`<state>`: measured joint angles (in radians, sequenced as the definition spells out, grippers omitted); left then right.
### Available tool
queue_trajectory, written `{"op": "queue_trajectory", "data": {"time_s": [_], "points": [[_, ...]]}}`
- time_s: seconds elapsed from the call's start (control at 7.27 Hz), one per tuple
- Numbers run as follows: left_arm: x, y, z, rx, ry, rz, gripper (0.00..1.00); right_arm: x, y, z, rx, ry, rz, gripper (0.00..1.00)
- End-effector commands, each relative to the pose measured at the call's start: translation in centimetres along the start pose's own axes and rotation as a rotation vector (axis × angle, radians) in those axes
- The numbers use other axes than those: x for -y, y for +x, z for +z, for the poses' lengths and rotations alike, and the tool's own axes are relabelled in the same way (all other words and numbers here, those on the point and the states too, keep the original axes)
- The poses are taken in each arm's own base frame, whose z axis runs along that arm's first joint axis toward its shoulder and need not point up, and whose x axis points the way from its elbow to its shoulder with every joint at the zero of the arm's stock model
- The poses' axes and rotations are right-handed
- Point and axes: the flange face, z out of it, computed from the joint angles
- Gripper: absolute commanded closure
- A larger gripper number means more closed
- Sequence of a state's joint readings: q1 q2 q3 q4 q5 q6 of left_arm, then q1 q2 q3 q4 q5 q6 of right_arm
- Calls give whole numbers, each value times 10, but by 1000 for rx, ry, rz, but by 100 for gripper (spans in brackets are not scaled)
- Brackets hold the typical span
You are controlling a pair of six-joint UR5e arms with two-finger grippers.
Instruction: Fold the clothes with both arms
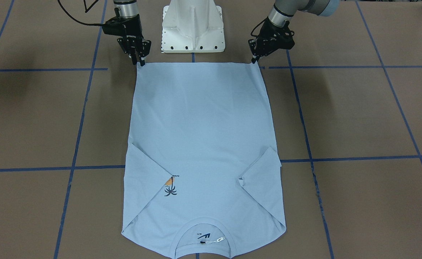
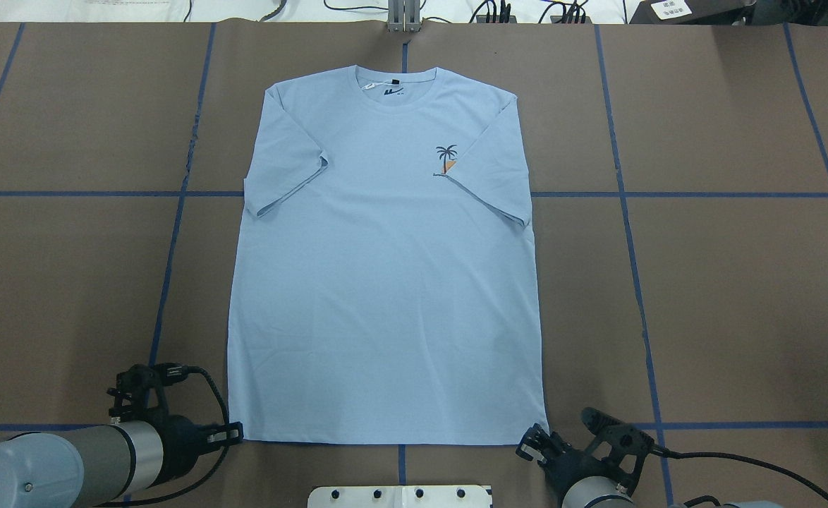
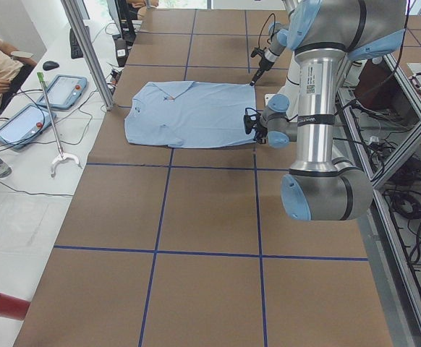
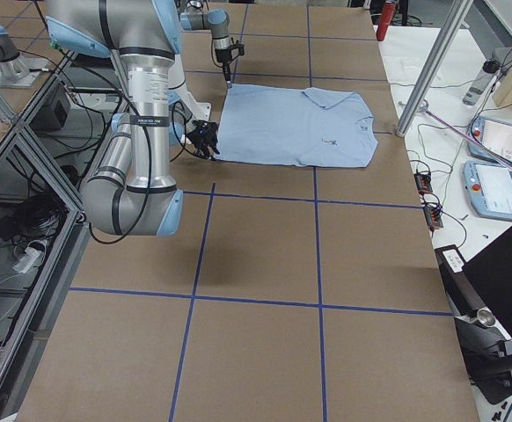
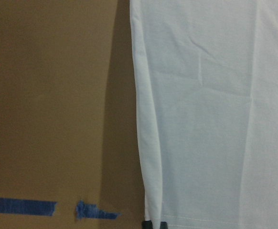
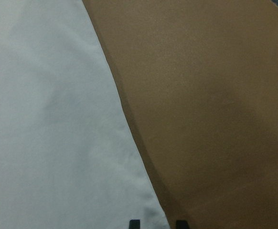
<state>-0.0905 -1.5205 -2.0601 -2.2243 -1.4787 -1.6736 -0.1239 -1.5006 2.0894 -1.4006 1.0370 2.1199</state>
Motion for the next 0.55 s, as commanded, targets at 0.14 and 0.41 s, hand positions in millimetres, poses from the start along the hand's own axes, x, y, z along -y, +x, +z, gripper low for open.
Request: {"op": "queue_trajectory", "data": {"time_s": [0.14, 0.41], "points": [[0, 2, -1, -4, 0, 0, 100, -1, 2, 0, -2, -1, -3, 100], [2, 7, -13, -22, 0, -1, 100, 3, 2, -6, 0, 18, -32, 100]]}}
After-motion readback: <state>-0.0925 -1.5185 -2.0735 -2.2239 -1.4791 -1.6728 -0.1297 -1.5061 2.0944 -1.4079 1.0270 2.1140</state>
